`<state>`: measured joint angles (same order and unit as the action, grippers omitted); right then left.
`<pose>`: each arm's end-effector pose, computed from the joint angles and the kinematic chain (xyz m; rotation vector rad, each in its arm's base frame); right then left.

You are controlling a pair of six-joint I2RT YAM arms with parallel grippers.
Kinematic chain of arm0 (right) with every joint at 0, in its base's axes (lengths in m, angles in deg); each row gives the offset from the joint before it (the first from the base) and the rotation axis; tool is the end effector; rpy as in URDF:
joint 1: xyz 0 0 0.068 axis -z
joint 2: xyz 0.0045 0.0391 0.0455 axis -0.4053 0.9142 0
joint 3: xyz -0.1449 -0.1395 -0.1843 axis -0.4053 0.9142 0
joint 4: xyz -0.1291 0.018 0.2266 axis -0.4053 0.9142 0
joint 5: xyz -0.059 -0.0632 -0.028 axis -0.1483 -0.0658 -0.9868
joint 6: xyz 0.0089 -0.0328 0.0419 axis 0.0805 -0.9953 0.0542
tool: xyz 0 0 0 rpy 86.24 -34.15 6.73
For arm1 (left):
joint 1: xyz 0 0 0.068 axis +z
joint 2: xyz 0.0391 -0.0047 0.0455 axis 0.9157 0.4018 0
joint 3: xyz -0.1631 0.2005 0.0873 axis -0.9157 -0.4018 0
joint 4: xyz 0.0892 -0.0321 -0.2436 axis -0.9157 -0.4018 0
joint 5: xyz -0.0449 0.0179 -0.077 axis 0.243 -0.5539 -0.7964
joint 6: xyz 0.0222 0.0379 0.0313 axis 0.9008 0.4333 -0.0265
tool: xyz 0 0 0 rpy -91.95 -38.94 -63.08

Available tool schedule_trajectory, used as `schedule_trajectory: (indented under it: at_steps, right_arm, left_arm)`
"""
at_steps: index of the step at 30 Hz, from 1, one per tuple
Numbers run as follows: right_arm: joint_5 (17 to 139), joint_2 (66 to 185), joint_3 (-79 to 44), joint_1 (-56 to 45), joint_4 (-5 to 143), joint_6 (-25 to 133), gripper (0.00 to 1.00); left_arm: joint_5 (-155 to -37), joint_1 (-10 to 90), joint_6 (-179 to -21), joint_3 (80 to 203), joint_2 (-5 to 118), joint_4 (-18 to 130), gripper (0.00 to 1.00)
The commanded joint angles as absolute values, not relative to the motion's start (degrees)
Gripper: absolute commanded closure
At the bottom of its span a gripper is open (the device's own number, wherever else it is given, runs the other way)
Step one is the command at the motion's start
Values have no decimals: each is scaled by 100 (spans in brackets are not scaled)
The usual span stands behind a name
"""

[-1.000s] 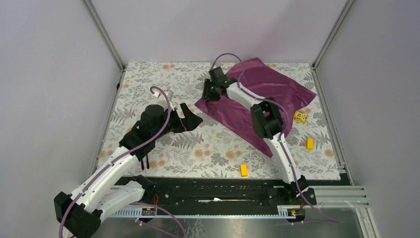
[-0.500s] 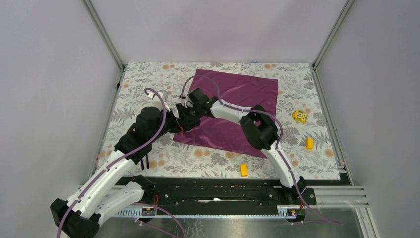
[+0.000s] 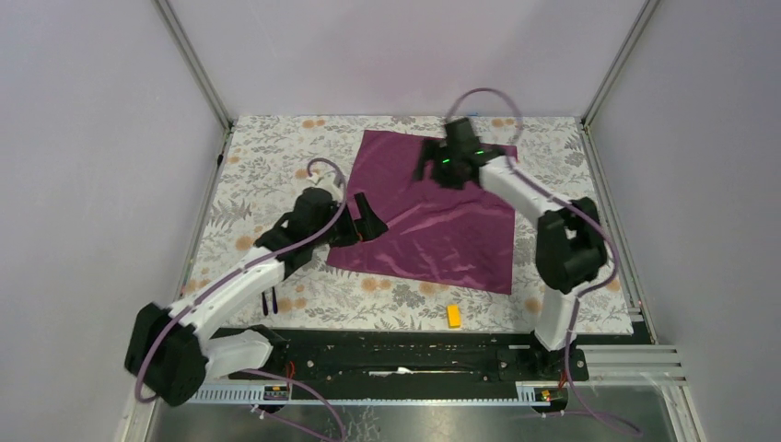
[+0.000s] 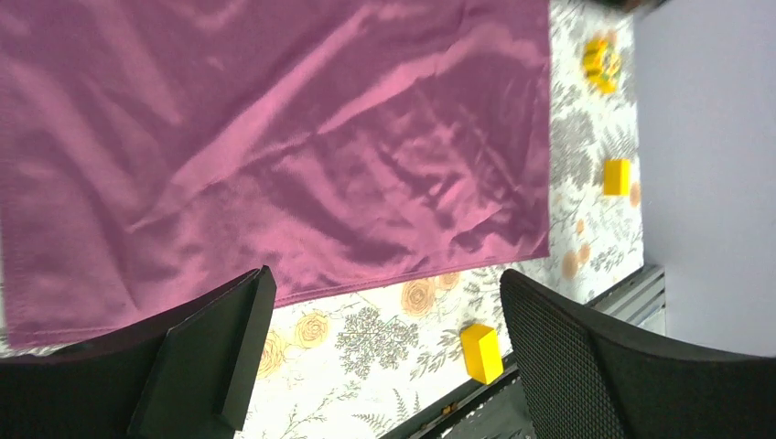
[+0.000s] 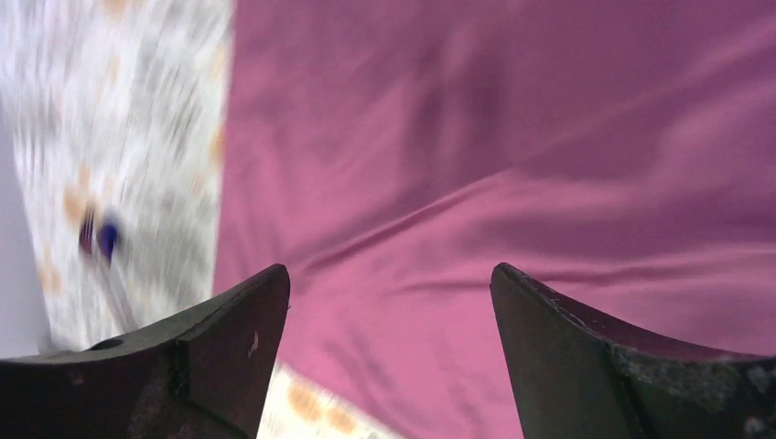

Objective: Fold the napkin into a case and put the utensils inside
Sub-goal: Flatten the napkin at the center of the board, then fold and flatten the napkin at the center of the board.

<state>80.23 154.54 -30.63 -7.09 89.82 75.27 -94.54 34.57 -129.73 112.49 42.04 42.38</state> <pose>0.3748 0.2323 0.2522 -0.1468 2.4156 0.6989 0.2014 -0.1298 0.2705 -0.1099 2.2167 -0.8743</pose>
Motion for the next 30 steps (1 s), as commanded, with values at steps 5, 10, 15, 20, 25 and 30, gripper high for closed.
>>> schedule_trajectory:
  at_steps: [5, 10, 15, 20, 25, 30]
  right_arm:
    - [7132, 15823, -3278, 1411, 8584, 7418, 11]
    - [7867, 16626, -4146, 1851, 8421, 7286, 12]
    - [8151, 17381, -4810, 2112, 8355, 7403, 13]
    - [8363, 17962, -5403, 2276, 8428, 7434, 14]
    - [8487, 18342, -5802, 2336, 8588, 7432, 14]
    - [8512, 18610, -5966, 2356, 8578, 7507, 14]
  left_arm:
    - [-10417, 3486, -13039, 11474, 5436, 5103, 1]
    - [-10107, 3485, -13145, 11378, 5244, 5036, 1]
    - [-9621, 3491, -13287, 11147, 4672, 5060, 1]
    - [-9120, 3494, -13344, 11125, 4273, 4903, 1]
    - [-8371, 3501, -13335, 10984, 3733, 4717, 1]
    - [-7921, 3528, -13340, 11007, 3455, 4548, 1]
